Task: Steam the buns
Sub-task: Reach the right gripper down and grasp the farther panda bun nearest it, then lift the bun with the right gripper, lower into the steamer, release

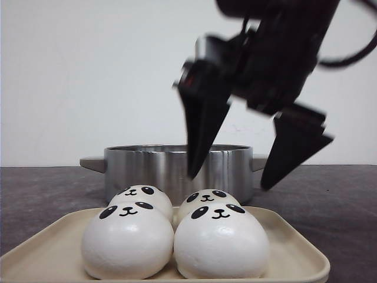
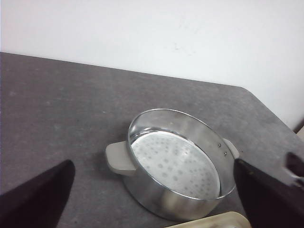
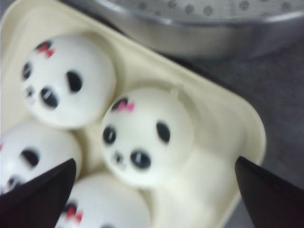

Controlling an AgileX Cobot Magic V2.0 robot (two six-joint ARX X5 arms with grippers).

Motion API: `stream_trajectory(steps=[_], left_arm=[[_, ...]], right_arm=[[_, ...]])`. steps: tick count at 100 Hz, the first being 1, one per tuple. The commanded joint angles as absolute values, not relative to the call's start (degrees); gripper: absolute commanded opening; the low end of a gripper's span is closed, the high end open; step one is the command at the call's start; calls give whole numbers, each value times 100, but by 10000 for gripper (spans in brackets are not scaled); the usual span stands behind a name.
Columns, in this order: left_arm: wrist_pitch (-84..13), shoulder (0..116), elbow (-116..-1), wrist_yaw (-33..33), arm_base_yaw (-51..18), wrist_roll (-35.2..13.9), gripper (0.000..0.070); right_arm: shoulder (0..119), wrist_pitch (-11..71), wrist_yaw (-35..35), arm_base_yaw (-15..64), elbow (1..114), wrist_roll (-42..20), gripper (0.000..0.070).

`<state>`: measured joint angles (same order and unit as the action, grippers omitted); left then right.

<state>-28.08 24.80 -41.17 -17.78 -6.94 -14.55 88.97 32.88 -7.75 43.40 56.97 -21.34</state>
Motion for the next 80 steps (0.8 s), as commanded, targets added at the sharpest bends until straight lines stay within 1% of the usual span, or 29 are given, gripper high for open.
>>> stream_trajectory(steps=[1,10,19,22,25,26,28,31,34,35,38,41,53,57,63,68,80], left_arm=[[-2755,2495,-4171,-1796,-733,-1461,700],[-2757,2495,-4171,-1796,-777,-1461,700],[-2757,2495,-4171,-1796,-805,-1461,700],[-2757,2495,-4171,-1793,-819,-1461,700],[-2757,2495,-4171,-1793,-834,-1461,700],[-2757,2495,-4171,-1793,-836,-1459,700],[-2757,2495,-4171,-1793,-843,-1459,700],[-2757,2495,-4171,-1793,-851,-1459,700],[-2757,2495,-4171,-1791,-867,-1459,700],[-2757,2495,-4171,-1791,-869,-1459,700],[-2757,2495,-4171,-1789,-882,-1459,700],[-2755,2495,-4171,-1787,-891,-1459,700],[-2757,2495,-4171,-1787,-908,-1459,700],[-2757,2495,-4171,-1787,-908,-1459,700],[-2757,2495,-4171,-1787,-908,-1459,700],[-2757,2495,-4171,-1787,-908,-1459,700],[-2744,2495,-4171,-1787,-908,-1459,700]], right_arm=[[9111,3124,-768,4375,5780,-2318,656],[9325,2941,-757,4375,5780,-2408,647],[9515,2910,-740,4362,5780,-2532,548],[9557,2915,-740,4357,5780,-2552,531],[9609,2915,-740,4357,5780,-2561,482],[9620,2919,-744,4357,5780,-2565,451],[9644,2928,-744,4357,5780,-2571,365],[9675,2939,-749,4359,5780,-2574,203],[9688,2952,-749,4359,5780,-2571,20],[9688,2950,-746,4359,5780,-2567,0],[9688,2939,-744,4362,5780,-2539,19],[9686,2912,-746,4366,5782,-2547,8],[9452,2893,-764,4370,5894,-2558,8],[9290,3006,-891,4377,6016,-2552,8],[8976,3271,-1188,4405,6305,-2532,8],[8729,3459,-1306,4462,6563,-2491,8],[8189,3627,-1208,4569,7406,-2248,8]])
